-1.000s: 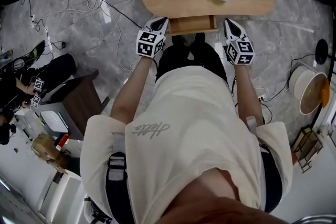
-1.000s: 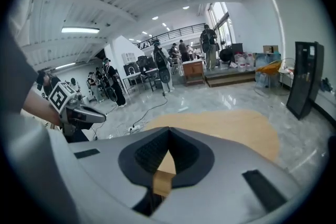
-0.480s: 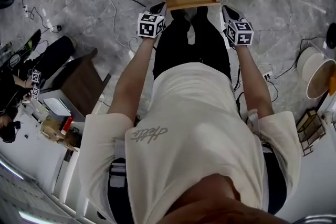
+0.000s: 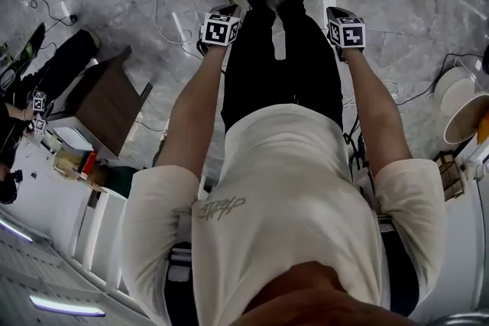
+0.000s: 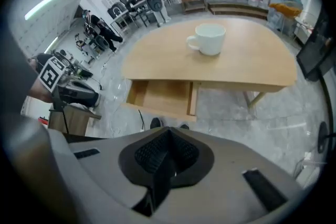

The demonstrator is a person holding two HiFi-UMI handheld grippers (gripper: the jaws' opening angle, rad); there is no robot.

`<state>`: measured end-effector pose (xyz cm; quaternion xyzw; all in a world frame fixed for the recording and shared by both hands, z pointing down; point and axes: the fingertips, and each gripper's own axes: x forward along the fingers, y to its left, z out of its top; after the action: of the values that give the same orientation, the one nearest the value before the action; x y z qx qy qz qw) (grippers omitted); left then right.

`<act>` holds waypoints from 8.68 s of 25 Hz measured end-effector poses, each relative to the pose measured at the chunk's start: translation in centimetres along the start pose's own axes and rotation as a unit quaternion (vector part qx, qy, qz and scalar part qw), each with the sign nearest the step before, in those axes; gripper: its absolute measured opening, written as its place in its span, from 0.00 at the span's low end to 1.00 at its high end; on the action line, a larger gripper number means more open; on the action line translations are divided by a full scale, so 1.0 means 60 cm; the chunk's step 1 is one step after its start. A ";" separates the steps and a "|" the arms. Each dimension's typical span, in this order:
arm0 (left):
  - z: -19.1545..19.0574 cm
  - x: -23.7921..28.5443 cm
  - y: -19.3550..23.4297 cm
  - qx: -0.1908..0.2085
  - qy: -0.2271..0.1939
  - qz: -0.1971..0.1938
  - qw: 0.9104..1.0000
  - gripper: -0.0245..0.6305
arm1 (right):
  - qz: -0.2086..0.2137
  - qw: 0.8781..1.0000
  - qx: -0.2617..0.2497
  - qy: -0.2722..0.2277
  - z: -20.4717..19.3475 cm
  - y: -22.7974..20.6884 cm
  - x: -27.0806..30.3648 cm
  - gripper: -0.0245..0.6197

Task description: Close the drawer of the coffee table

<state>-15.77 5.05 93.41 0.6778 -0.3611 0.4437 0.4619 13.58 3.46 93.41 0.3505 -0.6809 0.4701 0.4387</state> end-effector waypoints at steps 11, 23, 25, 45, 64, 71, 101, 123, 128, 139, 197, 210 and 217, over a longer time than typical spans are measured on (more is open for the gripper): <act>-0.067 0.162 0.071 -0.077 0.012 0.015 0.997 0.04 | 0.027 0.997 0.061 0.046 -0.024 -0.085 0.166 0.03; -0.104 0.311 0.106 -0.083 0.048 -0.017 0.995 0.04 | 0.050 0.991 0.097 0.074 -0.069 -0.086 0.319 0.03; -0.114 0.325 0.103 -0.092 0.053 -0.023 0.994 0.04 | 0.048 0.990 0.109 0.071 -0.064 -0.085 0.333 0.03; -0.115 0.340 0.134 -0.140 0.051 -0.047 0.988 0.04 | 0.040 0.990 0.115 0.076 -0.033 -0.069 0.358 0.03; -0.072 0.326 0.147 -0.159 0.021 -0.016 0.987 0.04 | 0.046 0.994 0.090 0.043 0.014 -0.075 0.340 0.03; -0.014 0.327 0.178 -0.188 -0.002 0.003 0.982 0.04 | 0.056 0.995 0.075 0.027 0.067 -0.083 0.343 0.03; 0.123 0.343 0.234 -0.179 -0.011 0.015 0.984 0.04 | 0.072 0.996 0.044 0.023 0.185 -0.152 0.360 0.03; 0.175 0.123 0.058 -0.065 0.028 -0.016 0.997 0.04 | 0.114 0.992 0.003 0.056 0.145 -0.039 0.112 0.03; 0.226 0.033 0.028 -0.031 -0.004 -0.019 0.999 0.04 | 0.104 0.994 0.012 0.029 0.134 -0.028 0.017 0.03; 0.175 -0.149 -0.083 0.069 -0.008 -0.013 0.997 0.04 | 0.123 0.991 0.034 -0.037 0.092 0.075 -0.170 0.03; 0.431 -0.977 -0.214 0.195 -0.538 0.054 0.818 0.04 | 0.104 0.788 -0.245 -0.555 0.466 0.553 -0.934 0.03; 0.393 -0.964 -0.253 0.211 -0.526 0.034 0.824 0.04 | 0.108 0.787 -0.247 -0.554 0.418 0.562 -0.927 0.03; 0.383 -0.950 -0.268 0.209 -0.519 0.026 0.829 0.04 | 0.103 0.788 -0.243 -0.556 0.402 0.550 -0.932 0.03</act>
<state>-14.85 -7.16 31.05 0.8790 -0.4635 0.1039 0.0419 -1.61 -5.46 26.43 0.3602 -0.9312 0.0554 0.0040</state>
